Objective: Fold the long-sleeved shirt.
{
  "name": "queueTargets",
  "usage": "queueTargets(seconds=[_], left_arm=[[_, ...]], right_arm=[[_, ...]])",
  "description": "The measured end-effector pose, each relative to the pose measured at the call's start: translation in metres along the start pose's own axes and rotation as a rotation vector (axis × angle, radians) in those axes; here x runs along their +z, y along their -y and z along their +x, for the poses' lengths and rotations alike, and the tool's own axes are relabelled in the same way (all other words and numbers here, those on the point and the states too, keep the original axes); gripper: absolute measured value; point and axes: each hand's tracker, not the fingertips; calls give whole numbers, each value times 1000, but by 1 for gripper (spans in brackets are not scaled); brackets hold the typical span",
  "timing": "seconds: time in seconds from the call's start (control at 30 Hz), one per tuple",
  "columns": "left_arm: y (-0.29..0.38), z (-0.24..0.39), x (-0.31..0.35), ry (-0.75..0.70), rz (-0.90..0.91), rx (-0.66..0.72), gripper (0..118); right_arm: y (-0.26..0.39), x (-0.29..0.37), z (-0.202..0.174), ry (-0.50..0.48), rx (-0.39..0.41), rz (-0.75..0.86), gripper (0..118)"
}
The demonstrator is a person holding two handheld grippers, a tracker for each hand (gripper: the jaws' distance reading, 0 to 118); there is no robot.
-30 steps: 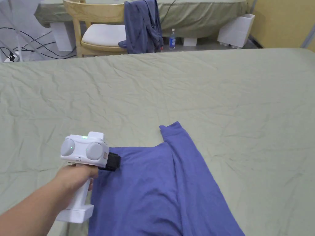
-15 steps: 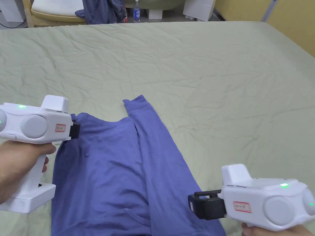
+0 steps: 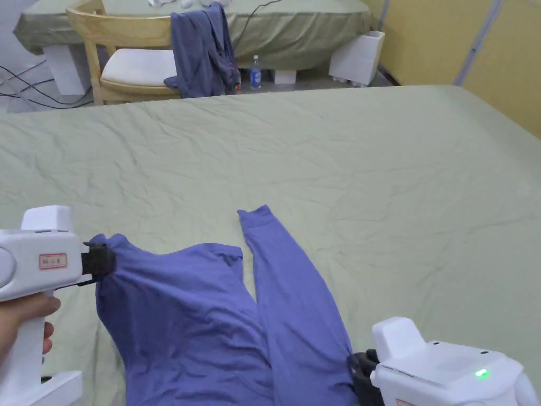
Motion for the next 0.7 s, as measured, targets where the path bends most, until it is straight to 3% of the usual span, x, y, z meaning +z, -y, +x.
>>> queueTargets(seconds=[0.07, 0.17, 0.4, 0.7], left_arm=[[5, -2, 40, 6, 53, 47, 0], [3, -2, 93, 3, 129, 112, 0], [-30, -8, 192, -7, 283, 171, 0], [-141, -48, 268, -24, 472, 276, 0]], right_arm=[[-5, 43, 3, -71, -100, 142, 6], [-16, 93, 3, -101, -162, 298, 6], [-81, 166, 0, -40, -107, 557, 6], [-250, 225, 28, 71, -108, 662, 6]])
